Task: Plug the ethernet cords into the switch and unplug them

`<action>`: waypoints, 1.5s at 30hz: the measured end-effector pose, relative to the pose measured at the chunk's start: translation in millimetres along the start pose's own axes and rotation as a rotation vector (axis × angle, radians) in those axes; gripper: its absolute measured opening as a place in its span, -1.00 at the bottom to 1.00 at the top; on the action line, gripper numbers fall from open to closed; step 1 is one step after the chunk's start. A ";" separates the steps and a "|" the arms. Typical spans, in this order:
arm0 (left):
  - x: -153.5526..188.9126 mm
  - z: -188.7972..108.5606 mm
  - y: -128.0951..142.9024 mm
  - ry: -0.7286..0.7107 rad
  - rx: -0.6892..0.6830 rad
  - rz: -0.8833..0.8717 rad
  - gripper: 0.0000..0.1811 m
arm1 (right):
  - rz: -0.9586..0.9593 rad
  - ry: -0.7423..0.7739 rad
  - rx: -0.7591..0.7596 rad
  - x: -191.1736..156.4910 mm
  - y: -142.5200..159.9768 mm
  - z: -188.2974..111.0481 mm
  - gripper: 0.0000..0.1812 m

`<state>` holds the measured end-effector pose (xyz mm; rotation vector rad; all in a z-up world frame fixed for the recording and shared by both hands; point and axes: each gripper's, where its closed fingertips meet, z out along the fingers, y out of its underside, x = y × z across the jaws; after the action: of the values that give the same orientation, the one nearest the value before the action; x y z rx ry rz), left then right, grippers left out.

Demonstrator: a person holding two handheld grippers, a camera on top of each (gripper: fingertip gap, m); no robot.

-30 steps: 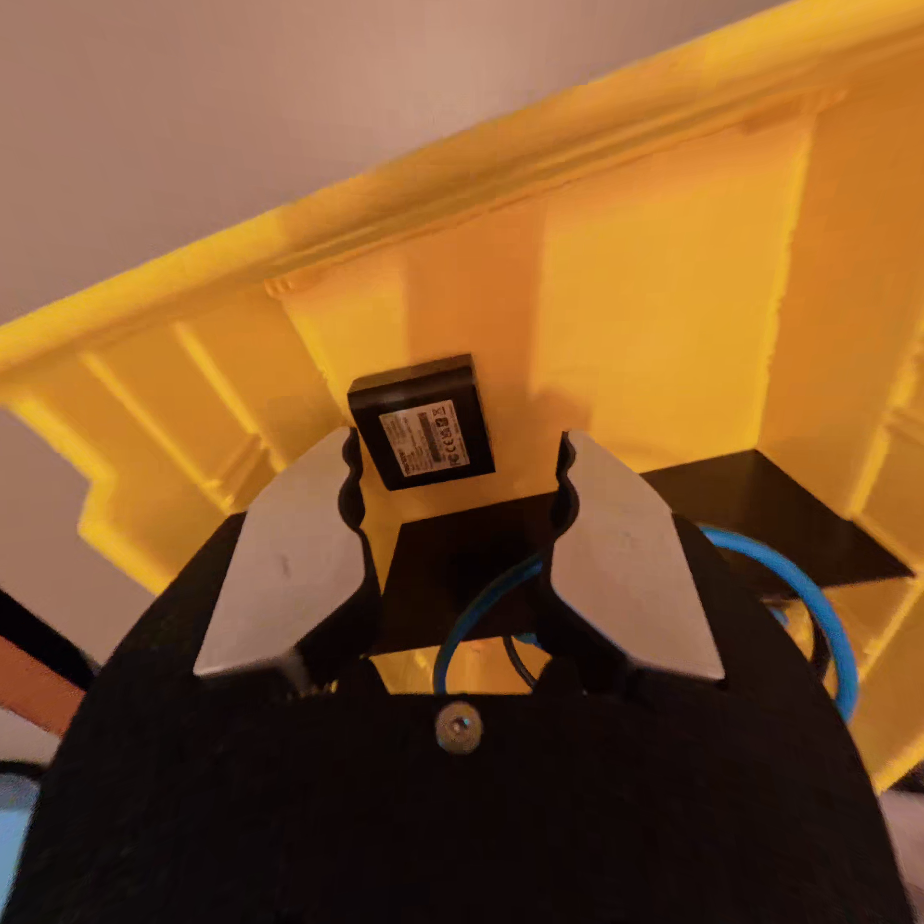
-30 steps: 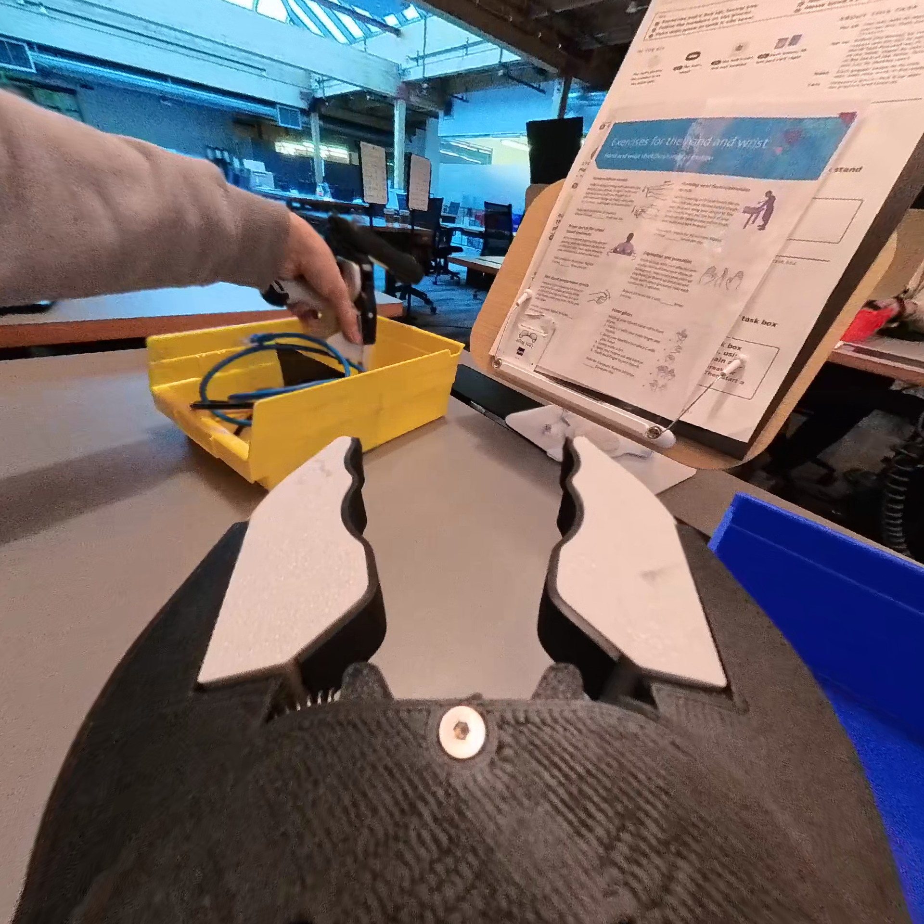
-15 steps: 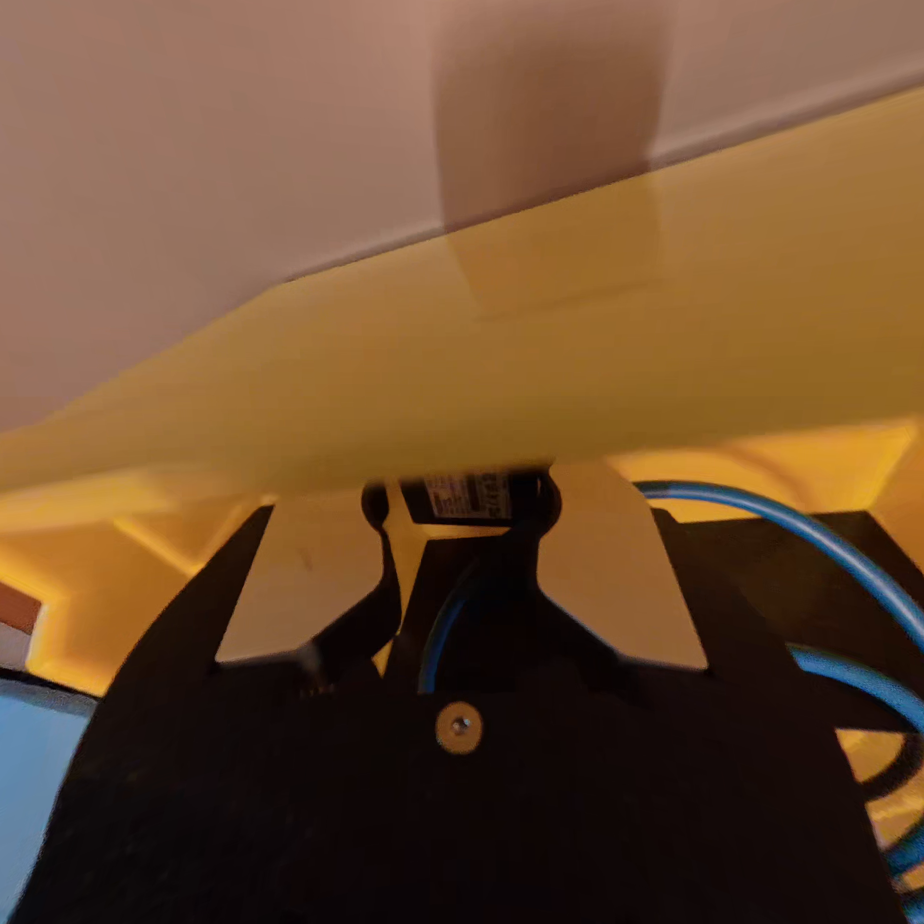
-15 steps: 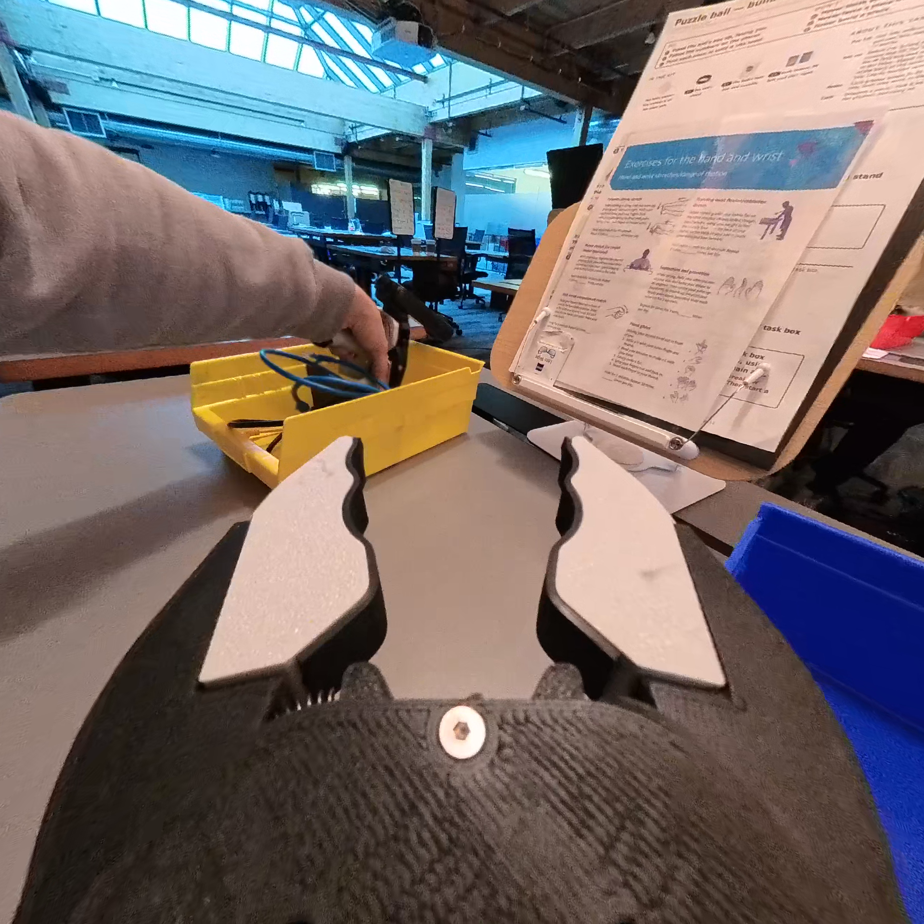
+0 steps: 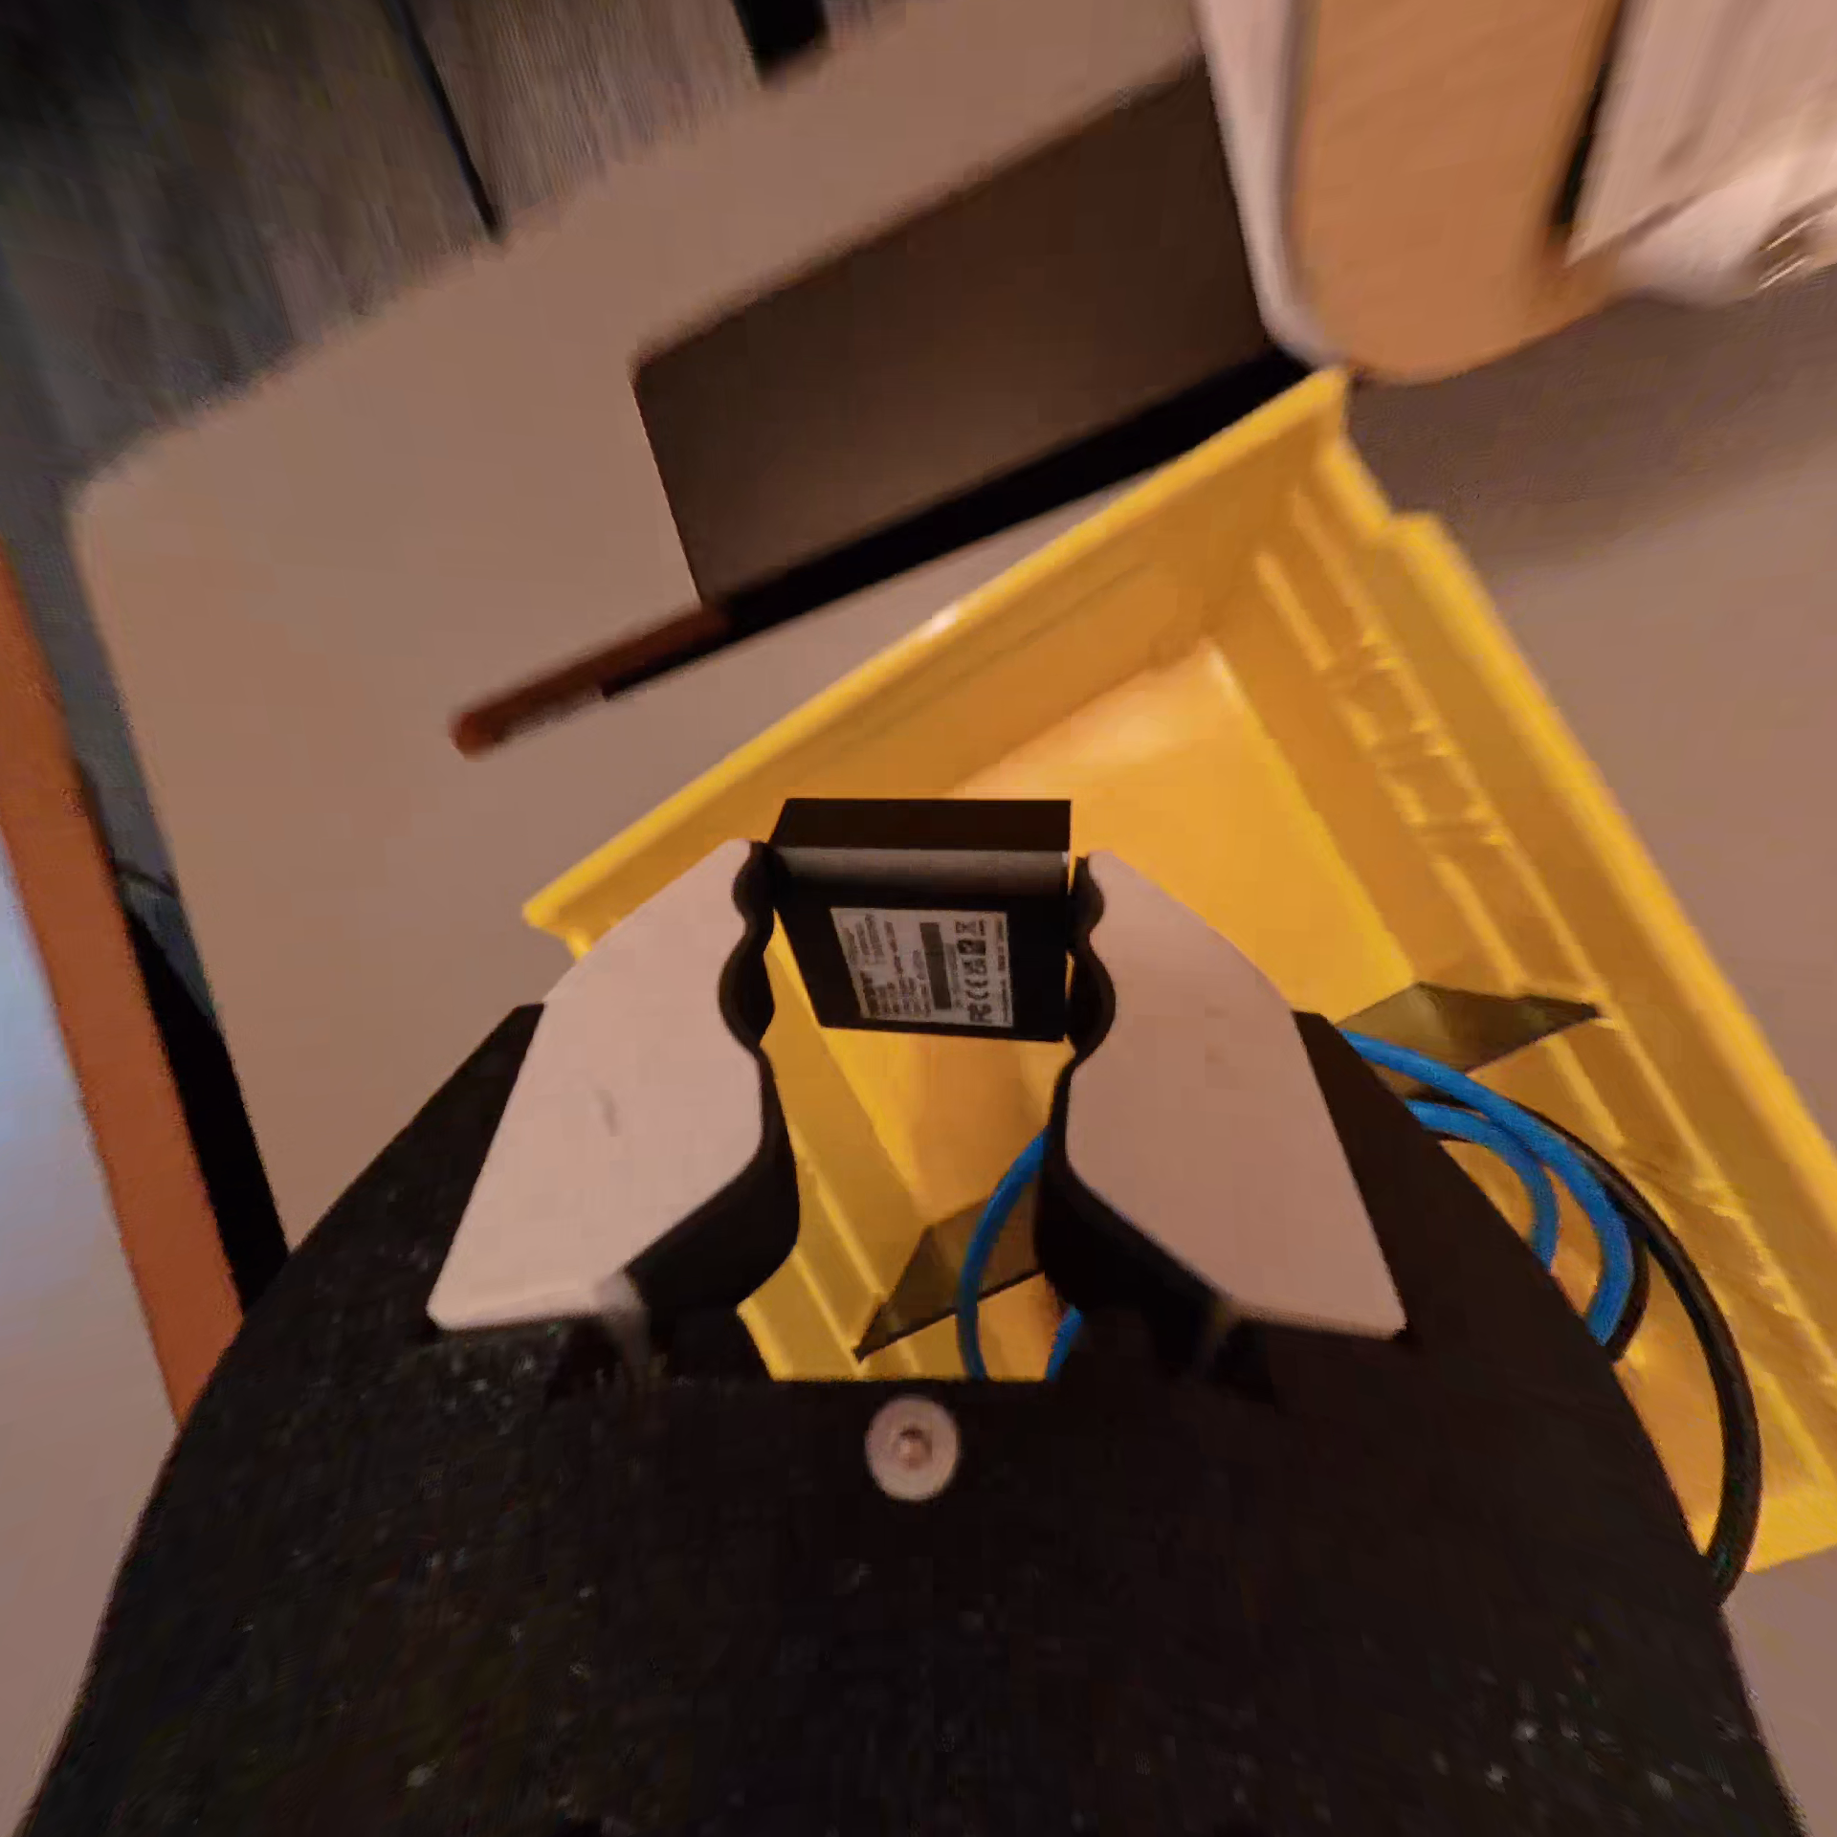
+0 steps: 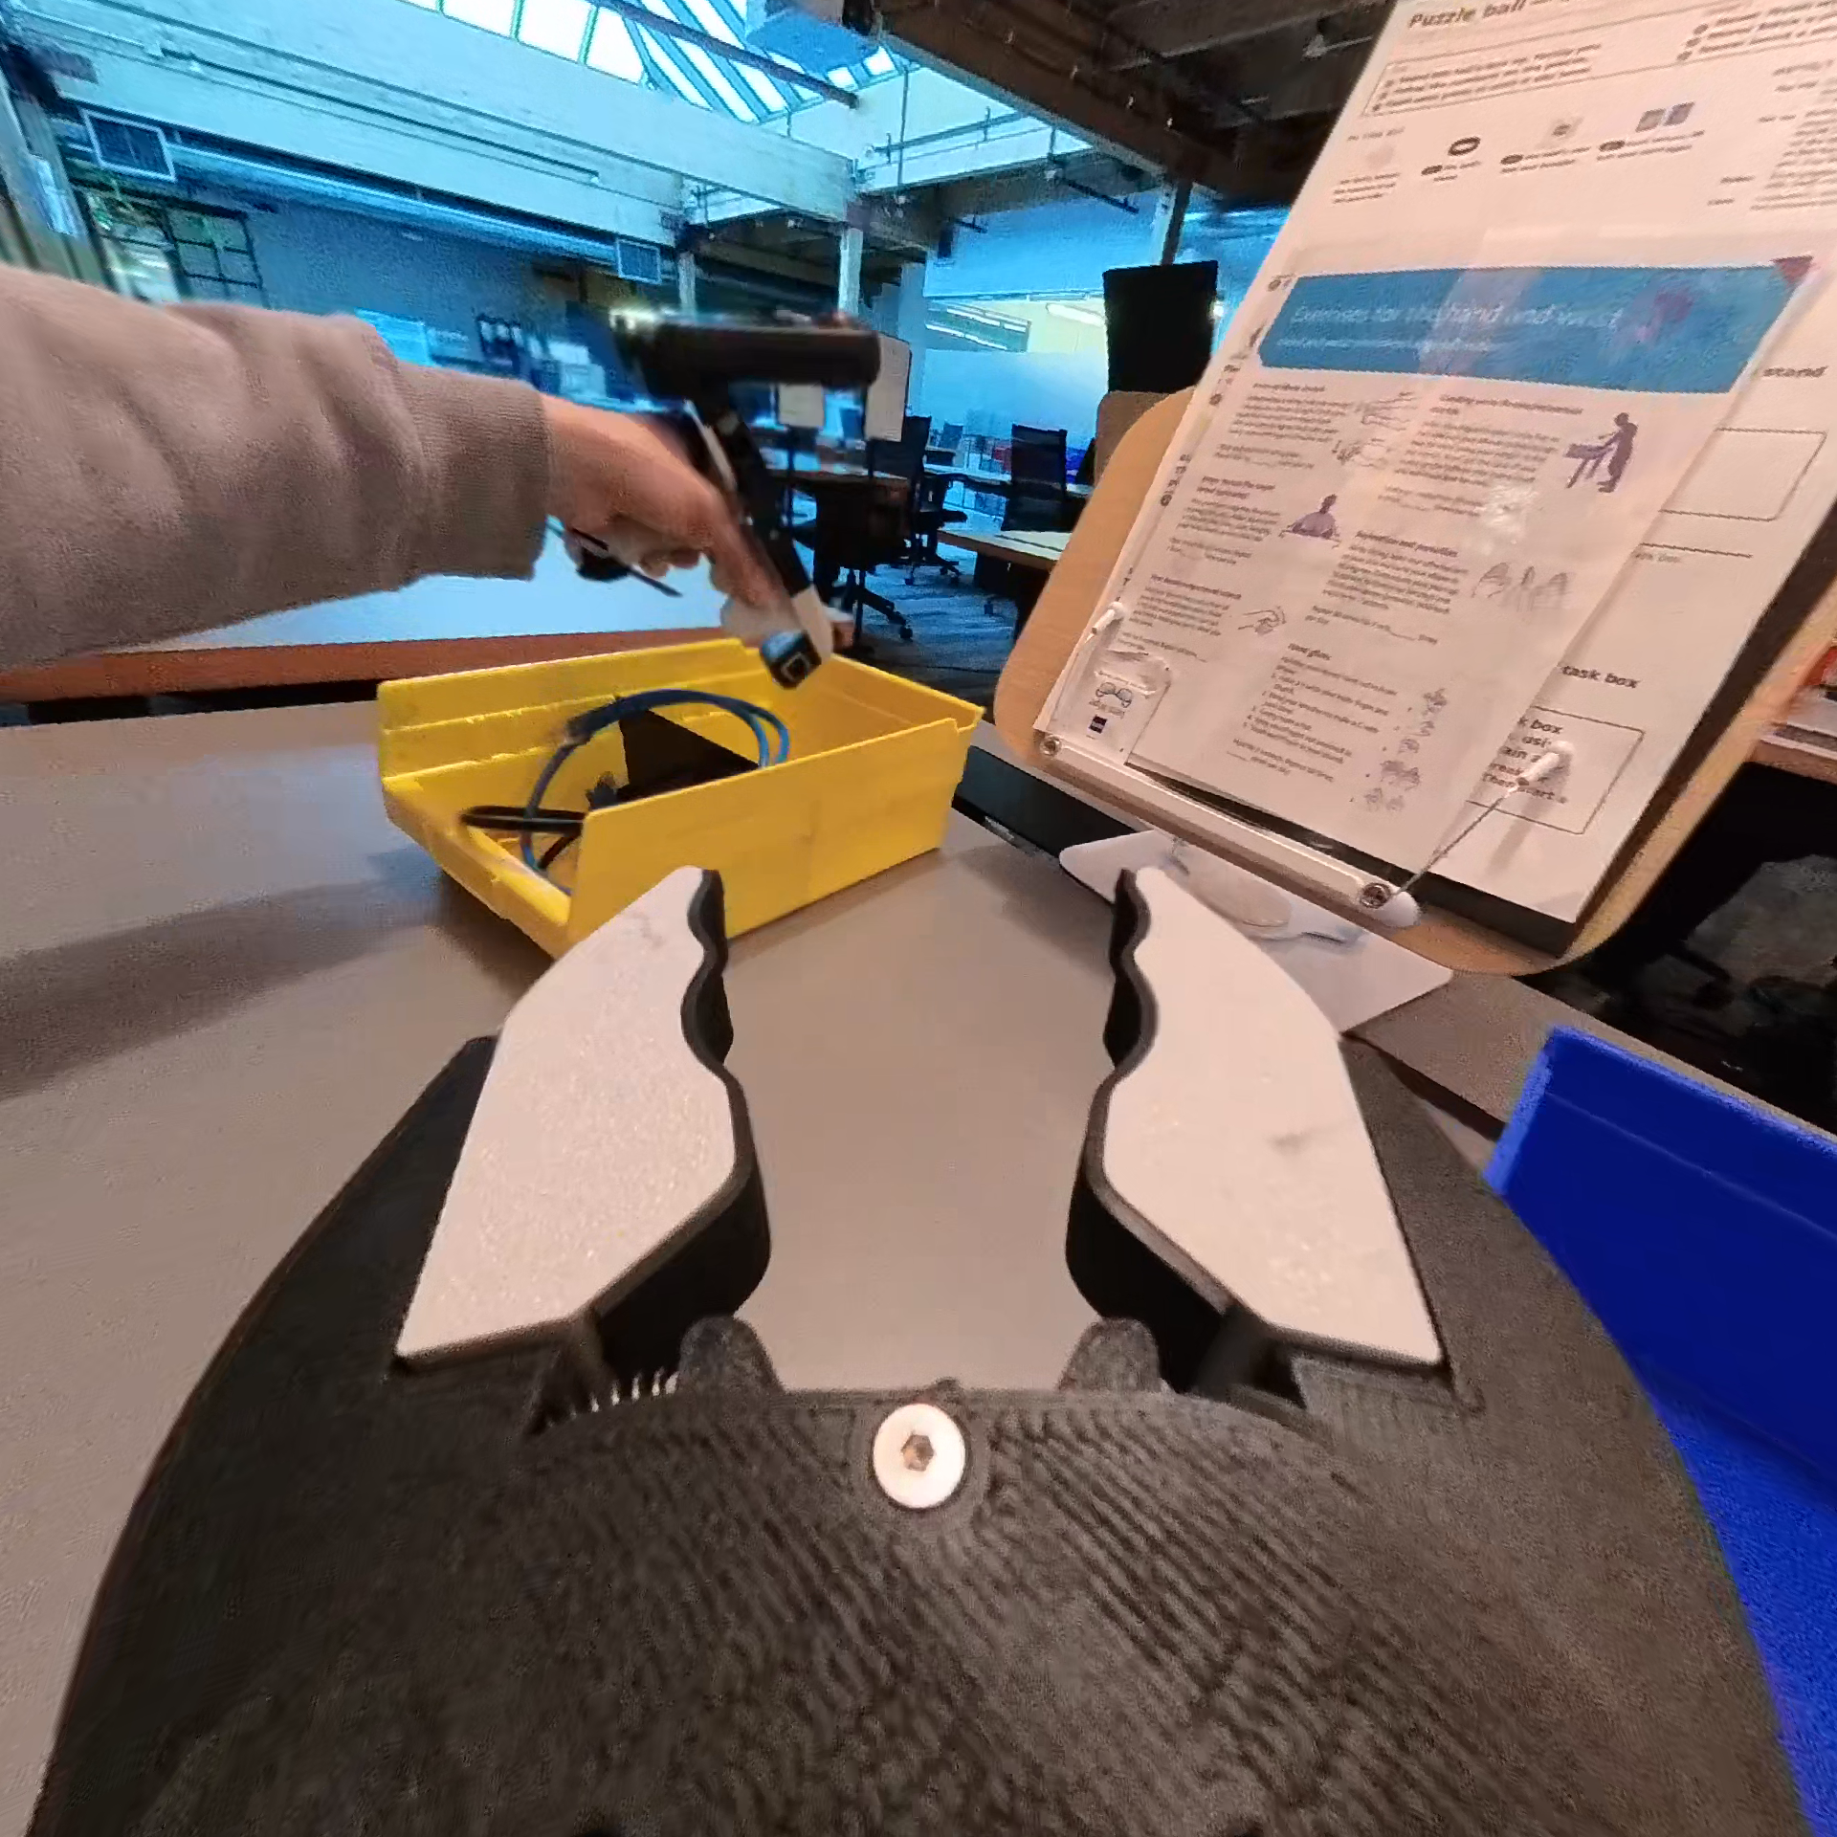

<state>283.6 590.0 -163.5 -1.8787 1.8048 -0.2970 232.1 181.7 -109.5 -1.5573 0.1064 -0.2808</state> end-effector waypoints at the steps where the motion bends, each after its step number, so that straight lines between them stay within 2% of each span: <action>1: 3.2 -14.7 -11.1 -0.001 0.086 0.034 -0.38 | 0.013 -0.022 0.002 -4.9 0.2 2.5 -0.18; 3: 19.6 -50.0 -32.1 0.041 0.281 0.103 -0.38 | 0.037 -0.077 0.020 -18.7 -2.5 7.5 -0.17; 6: 80.5 -112.5 -45.7 0.287 0.600 0.228 -0.38 | 0.071 -0.167 0.058 -39.1 -5.7 13.2 -0.16; 8: 128.0 -149.5 -32.7 0.475 0.763 0.308 -0.38 | 0.100 -0.223 0.060 -52.7 -4.9 18.9 -0.13; 11: 194.4 -185.1 6.4 0.719 0.926 0.391 -0.38 | 0.092 -0.304 0.053 -72.2 -2.8 35.1 -0.04; 15: 260.0 -201.6 51.4 0.917 1.038 0.456 -0.38 | 0.000 -0.476 -0.028 -101.0 5.4 63.1 0.06; 17: 278.9 -198.4 62.7 0.942 1.032 0.484 -0.38 | -0.021 -0.547 -0.070 -113.1 10.6 72.0 -0.07; 20: 295.9 -194.9 72.6 0.987 1.033 0.498 -0.38 | -0.037 -0.534 -0.075 -116.6 13.2 78.1 -0.09; 23: 304.9 -185.6 75.7 0.975 1.051 0.511 -0.38 | -0.092 -0.527 -0.015 -120.0 10.0 71.6 -0.31; 26: 310.6 -179.7 74.3 0.970 1.095 0.504 -0.38 | -0.103 -0.524 -0.064 -113.7 18.0 68.4 -0.31; 28: 310.9 -171.8 71.2 0.937 1.077 0.457 -0.39 | -0.179 -0.482 -0.064 -99.4 20.4 68.4 -0.32; 29: 307.6 -167.2 67.3 0.895 1.060 0.404 -0.36 | -0.259 -0.392 -0.084 -84.3 24.3 70.2 -0.32; 30: 302.2 -164.6 62.3 0.856 1.045 0.335 -0.24 | -0.342 -0.321 -0.118 -70.7 29.1 69.8 -0.32; 31: 295.6 -160.3 57.8 0.826 0.997 0.247 -0.26 | -0.429 -0.259 -0.147 -59.2 33.1 68.5 -0.32; 33: 293.0 -148.4 57.4 0.821 0.807 0.108 -0.19 | -0.595 -0.111 -0.191 -36.8 39.7 69.0 -0.32; 34: 295.0 -140.1 61.2 0.810 0.685 0.071 -0.21 | -0.651 -0.097 -0.231 -34.6 46.4 69.6 -0.32; 36: 304.8 -131.0 70.9 0.806 0.483 0.067 -0.19 | -0.786 -0.034 -0.265 -31.7 53.4 73.6 -0.32; 38: 313.8 -126.9 76.3 0.784 0.367 0.082 -0.31 | -0.916 -0.030 -0.343 -35.5 64.1 75.8 -0.32; 40: 316.5 -120.5 74.3 0.730 0.332 0.105 -0.40 | -1.011 -0.007 -0.346 -40.8 64.1 79.3 -0.32; 43: 314.9 -111.1 72.7 0.681 0.302 0.130 -0.72 | -1.029 -0.038 -0.341 -49.6 68.5 81.9 -0.32; 45: 316.6 -108.5 73.6 0.699 0.295 0.141 -0.72 | -1.007 -0.063 -0.364 -48.7 74.0 81.3 -0.32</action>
<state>195.2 258.9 -169.1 -1.5254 2.1524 -1.2149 213.1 271.7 -187.0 -1.8773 -0.7349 -1.0405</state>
